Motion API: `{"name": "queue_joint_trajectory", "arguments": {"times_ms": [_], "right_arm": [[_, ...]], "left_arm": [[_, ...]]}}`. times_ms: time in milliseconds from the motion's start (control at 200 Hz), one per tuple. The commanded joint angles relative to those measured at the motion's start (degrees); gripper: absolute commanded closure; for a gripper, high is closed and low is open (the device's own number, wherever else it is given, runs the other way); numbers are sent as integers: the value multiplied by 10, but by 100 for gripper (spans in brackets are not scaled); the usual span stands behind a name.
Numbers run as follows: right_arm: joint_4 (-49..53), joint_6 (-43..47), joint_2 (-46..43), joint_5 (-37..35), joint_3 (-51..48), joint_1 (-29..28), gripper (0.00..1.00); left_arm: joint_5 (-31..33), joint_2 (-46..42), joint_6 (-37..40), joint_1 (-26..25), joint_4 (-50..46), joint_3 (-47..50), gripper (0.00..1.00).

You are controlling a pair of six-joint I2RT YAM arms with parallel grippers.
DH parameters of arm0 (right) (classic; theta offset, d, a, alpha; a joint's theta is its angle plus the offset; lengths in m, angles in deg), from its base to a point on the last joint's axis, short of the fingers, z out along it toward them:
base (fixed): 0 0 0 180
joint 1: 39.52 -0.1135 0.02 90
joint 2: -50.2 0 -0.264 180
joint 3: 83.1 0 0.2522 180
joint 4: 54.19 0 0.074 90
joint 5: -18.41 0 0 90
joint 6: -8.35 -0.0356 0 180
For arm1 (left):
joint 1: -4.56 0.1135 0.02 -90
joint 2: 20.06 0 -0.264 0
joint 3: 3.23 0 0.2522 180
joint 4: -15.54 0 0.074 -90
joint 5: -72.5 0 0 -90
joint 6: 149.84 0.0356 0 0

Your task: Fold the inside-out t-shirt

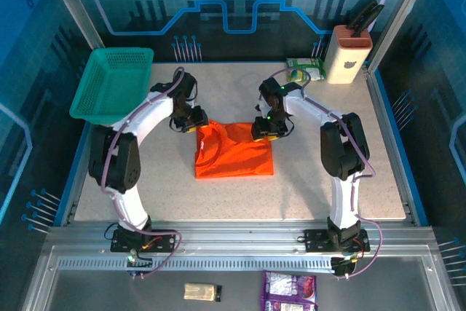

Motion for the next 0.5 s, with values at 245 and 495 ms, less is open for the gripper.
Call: {"name": "queue_joint_trajectory", "arguments": {"times_ms": [245,495], "right_arm": [[30,-3,-10,-3,36,-9,47],[20,-10,15,12,63,-3,48]], "left_arm": [[53,142,64,30,-45,-114,90],[57,184,87,46,-70,-138,93]]}}
